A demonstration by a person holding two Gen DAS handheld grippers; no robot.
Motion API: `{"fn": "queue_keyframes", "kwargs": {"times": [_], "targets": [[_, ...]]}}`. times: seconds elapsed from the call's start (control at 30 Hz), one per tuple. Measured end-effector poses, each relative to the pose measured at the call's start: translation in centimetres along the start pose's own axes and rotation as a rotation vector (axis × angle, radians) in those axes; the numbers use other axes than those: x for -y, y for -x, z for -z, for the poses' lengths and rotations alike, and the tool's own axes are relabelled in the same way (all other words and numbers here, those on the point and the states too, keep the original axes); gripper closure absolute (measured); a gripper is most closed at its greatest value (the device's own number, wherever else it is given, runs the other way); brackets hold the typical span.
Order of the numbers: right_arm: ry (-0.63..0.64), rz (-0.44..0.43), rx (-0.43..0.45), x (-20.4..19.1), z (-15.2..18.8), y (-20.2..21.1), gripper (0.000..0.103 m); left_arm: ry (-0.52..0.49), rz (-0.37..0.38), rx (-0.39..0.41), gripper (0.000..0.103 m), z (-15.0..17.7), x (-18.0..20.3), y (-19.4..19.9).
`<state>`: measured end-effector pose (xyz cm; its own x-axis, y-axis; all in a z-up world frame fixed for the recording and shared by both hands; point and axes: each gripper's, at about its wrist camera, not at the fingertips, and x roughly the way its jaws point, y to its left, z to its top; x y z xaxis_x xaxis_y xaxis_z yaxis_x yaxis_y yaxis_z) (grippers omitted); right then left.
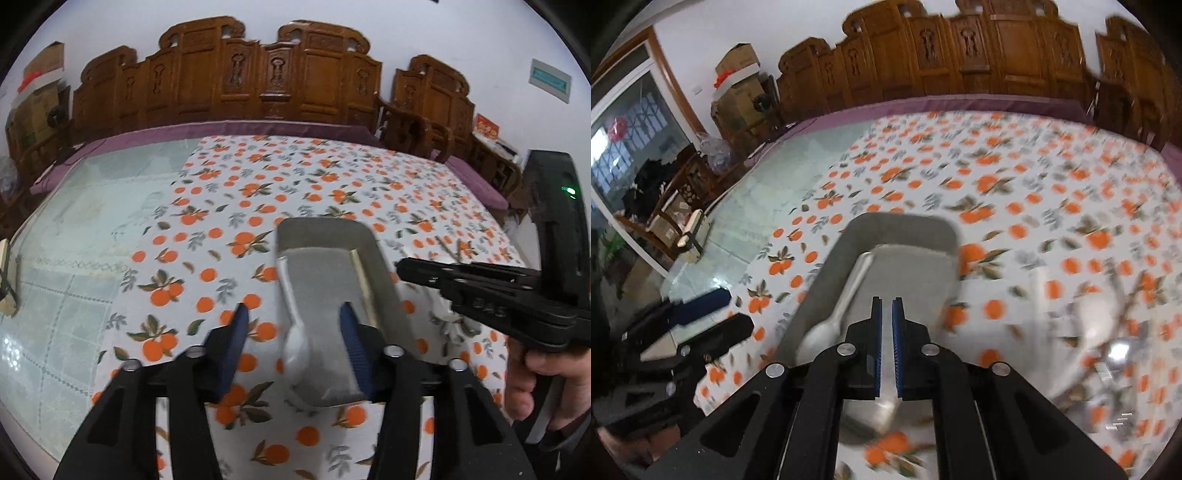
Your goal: Organize utensils
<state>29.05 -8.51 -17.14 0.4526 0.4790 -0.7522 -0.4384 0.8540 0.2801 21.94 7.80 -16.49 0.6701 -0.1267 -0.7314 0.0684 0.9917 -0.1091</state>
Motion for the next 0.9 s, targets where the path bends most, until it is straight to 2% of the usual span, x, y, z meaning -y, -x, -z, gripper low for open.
{"fn": "queue_keyframes", "kwargs": {"times": [0.03, 0.1, 0.13, 0.17, 0.2, 0.37, 0.53, 0.73, 0.9], "targets": [[0.014, 0.016, 0.012, 0.6, 0.3, 1.2, 0.095, -0.007, 0.012, 0.005, 0.052, 0.0, 0.6, 0.1], [0.034, 0.050, 0.029, 1.9, 0.8, 3.0, 0.095, -0.018, 0.024, 0.015, 0.043, 0.0, 1.7, 0.2], [0.041, 0.069, 0.033, 2.6, 1.1, 3.7, 0.090, -0.023, 0.031, 0.021, 0.033, 0.0, 2.2, 0.3], [0.051, 0.095, 0.040, 3.6, 1.5, 4.7, 0.085, -0.026, 0.036, 0.027, 0.031, 0.1, 2.7, 0.3], [0.059, 0.123, 0.043, 4.6, 2.0, 5.5, 0.077, -0.030, 0.041, 0.028, 0.031, 0.2, 3.4, 0.3], [0.023, 0.245, 0.029, 11.1, 4.3, 8.4, 0.077, -0.056, 0.057, 0.022, 0.028, 0.7, 5.9, -0.3], [-0.016, 0.343, 0.006, 16.6, 6.6, 9.2, 0.077, -0.076, 0.074, 0.013, 0.028, 1.3, 7.4, -0.9], [-0.075, 0.387, -0.069, 21.4, 9.1, 7.4, 0.077, -0.114, 0.099, 0.008, 0.028, 2.2, 9.5, -1.4], [-0.069, 0.391, -0.113, 22.2, 9.9, 5.9, 0.077, -0.149, 0.114, 0.007, 0.028, 2.8, 11.2, -1.5]]}}
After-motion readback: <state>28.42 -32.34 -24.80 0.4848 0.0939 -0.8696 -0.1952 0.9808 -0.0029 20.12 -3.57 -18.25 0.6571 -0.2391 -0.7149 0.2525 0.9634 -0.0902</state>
